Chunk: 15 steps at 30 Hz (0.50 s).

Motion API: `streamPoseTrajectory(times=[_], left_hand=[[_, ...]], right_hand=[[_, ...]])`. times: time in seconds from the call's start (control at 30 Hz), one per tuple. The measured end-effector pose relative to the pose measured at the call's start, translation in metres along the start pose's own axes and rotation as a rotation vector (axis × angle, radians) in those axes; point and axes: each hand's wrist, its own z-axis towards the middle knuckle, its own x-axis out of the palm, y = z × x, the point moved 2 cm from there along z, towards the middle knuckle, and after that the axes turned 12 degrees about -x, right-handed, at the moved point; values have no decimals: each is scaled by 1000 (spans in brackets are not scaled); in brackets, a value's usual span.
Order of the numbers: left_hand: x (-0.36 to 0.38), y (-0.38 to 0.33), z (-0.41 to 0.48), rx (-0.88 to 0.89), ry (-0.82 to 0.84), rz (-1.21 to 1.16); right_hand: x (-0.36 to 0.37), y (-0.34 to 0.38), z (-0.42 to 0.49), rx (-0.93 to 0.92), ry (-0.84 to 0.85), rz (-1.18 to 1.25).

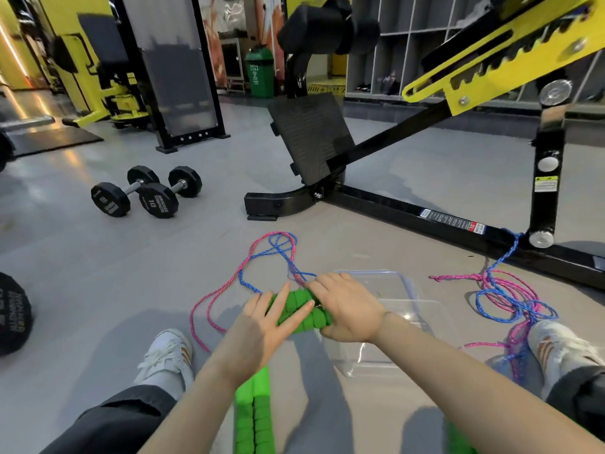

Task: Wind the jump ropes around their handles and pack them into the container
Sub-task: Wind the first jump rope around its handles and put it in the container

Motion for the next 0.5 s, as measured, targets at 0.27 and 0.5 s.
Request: streamPoseTrajectory(times=[0.27, 0.5], left_hand=[[-34, 15, 36, 117, 2, 101], [-54, 22, 48, 216, 49, 62]], right_hand=[[-42, -10, -28, 70, -51, 25], [-65, -2, -30, 31, -226, -87]])
